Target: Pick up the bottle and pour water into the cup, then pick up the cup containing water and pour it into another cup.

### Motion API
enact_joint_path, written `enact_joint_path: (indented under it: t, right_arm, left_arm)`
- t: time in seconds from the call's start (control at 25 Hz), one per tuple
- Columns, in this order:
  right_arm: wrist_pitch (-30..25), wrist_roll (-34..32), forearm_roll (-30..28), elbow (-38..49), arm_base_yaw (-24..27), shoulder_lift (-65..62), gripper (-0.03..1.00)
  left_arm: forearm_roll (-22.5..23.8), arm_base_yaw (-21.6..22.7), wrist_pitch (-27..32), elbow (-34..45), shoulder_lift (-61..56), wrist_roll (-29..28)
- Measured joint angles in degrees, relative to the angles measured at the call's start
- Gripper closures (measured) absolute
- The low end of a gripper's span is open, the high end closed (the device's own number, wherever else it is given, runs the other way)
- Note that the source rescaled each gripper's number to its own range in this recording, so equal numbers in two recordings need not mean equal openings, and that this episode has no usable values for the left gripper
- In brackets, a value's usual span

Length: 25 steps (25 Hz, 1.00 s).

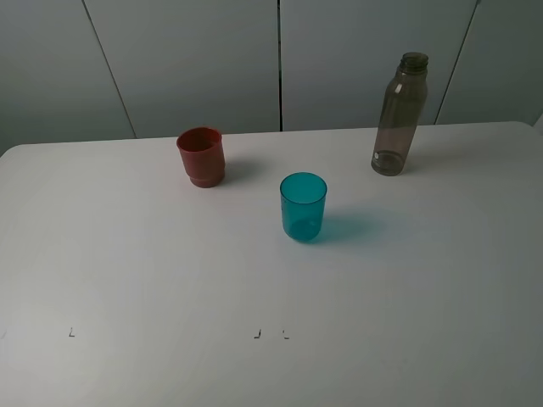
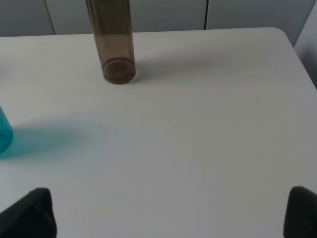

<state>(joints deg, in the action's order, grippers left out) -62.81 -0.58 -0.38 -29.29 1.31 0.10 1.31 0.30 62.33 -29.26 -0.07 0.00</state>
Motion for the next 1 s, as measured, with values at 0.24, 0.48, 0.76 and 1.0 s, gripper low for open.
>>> enact_joint_path:
  t: [0.24, 0.48, 0.76, 1.0]
  right_arm:
    - [0.0, 0.0, 0.0, 0.0, 0.0, 0.0, -0.03]
    - [0.0, 0.0, 0.0, 0.0, -1.1, 0.0, -0.03]
    - [0.0, 0.0, 0.0, 0.0, -1.3, 0.0, -0.03]
    - [0.0, 0.0, 0.0, 0.0, -1.3, 0.0, -0.03]
  left_arm:
    - [0.0, 0.0, 0.0, 0.0, 0.0, 0.0]
    - [0.0, 0.0, 0.0, 0.0, 0.0, 0.4]
    - [0.0, 0.0, 0.0, 0.0, 0.0, 0.4]
    - [0.0, 0.0, 0.0, 0.0, 0.0, 0.4]
